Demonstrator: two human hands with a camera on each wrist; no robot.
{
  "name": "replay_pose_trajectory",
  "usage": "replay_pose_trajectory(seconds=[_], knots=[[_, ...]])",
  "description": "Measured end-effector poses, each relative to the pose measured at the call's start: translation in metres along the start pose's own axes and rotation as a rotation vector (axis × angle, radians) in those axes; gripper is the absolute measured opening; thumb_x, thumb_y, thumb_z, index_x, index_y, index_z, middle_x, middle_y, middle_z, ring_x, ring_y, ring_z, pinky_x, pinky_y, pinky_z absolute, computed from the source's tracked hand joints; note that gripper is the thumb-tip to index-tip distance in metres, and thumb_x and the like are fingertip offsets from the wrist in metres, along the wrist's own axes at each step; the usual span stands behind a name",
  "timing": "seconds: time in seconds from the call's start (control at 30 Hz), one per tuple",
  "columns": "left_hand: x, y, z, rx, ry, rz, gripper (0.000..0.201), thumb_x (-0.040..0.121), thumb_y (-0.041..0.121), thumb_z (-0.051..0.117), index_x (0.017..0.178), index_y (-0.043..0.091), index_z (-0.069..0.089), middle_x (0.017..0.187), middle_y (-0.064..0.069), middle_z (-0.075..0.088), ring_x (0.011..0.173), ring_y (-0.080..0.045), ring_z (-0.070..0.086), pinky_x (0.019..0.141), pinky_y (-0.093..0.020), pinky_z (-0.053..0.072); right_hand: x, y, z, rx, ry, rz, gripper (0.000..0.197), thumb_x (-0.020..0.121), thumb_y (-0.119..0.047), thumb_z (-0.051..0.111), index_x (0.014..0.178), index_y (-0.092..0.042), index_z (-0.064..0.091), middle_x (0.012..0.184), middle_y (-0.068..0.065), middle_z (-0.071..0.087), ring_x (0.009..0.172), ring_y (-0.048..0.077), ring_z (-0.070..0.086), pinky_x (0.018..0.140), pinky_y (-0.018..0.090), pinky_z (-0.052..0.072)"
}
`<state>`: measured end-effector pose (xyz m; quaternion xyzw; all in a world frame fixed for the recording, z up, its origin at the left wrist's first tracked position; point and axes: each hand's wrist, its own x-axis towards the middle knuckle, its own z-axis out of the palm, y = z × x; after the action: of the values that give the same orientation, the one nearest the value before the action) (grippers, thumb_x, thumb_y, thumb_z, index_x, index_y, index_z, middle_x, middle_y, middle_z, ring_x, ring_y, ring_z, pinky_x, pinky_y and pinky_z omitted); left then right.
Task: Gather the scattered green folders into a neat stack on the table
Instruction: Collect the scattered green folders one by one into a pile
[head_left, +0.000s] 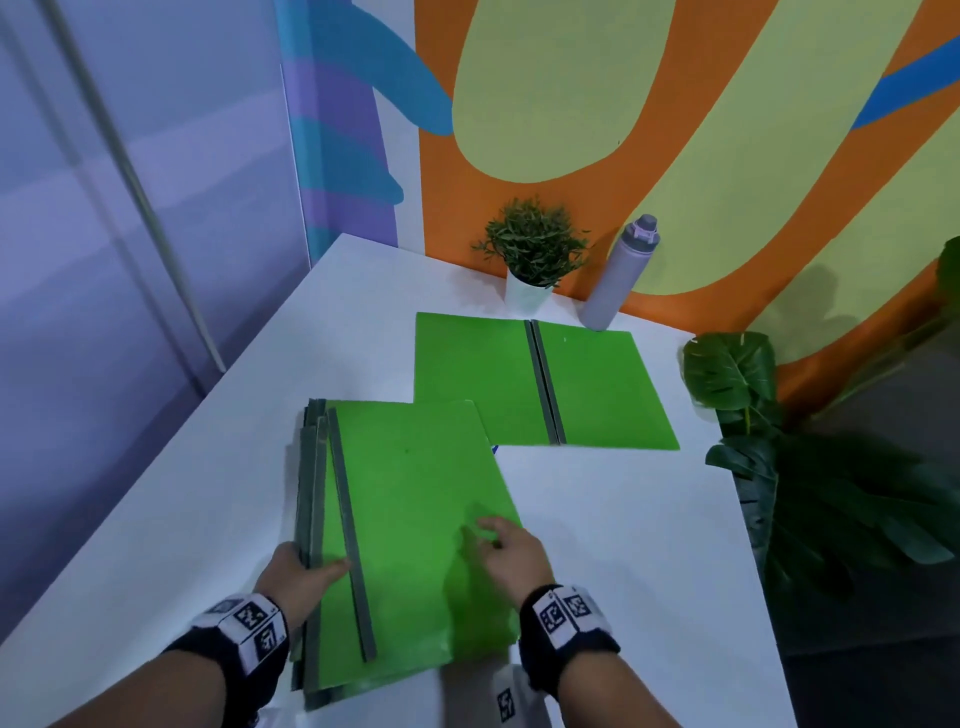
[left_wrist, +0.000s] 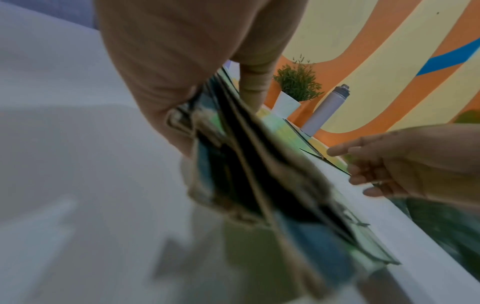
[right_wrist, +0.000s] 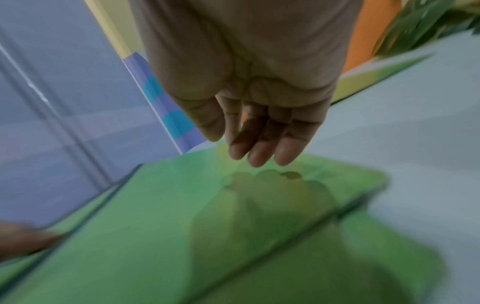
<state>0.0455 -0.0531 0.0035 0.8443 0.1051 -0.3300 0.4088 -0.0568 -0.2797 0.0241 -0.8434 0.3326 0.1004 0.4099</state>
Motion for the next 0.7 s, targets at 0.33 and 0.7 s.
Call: replay_pose_trajectory(seconds=[0.33,0.7], knots=[[0.012,0.002,-0.026,0.074,0.136,0.11,0.085,0.063,0.033,0.085,0.13,0.001,0.042,0.124,-0.019,0.057,0.111,-0.035,0.056,0.096,-0.044,0.047,0.128,0.012,-0.056,-0.445,0.072,0.124,0.063,0.091,-0.016,0.044,0.148,-0.026,0.02,0.16,0.004,0.005,0.145,0.03,0.009,0.114,0.057,0.017],[0.011,0.015,-0.041,-0.217,0.153,0.181,0.056,0.075,0.011,0.077,0.124,0.009,0.05,0.116,-0.016,0.06,0.106,-0.034,0.058,0.091,-0.043,0.047,0.138,0.026,-0.049,-0.63,-0.037,0.077,0.061,0.096,-0.03,0.035,0.15,-0.033,0.006,0.16,-0.004,-0.004,0.146,0.024,-0.003,0.11,0.066,0.008]])
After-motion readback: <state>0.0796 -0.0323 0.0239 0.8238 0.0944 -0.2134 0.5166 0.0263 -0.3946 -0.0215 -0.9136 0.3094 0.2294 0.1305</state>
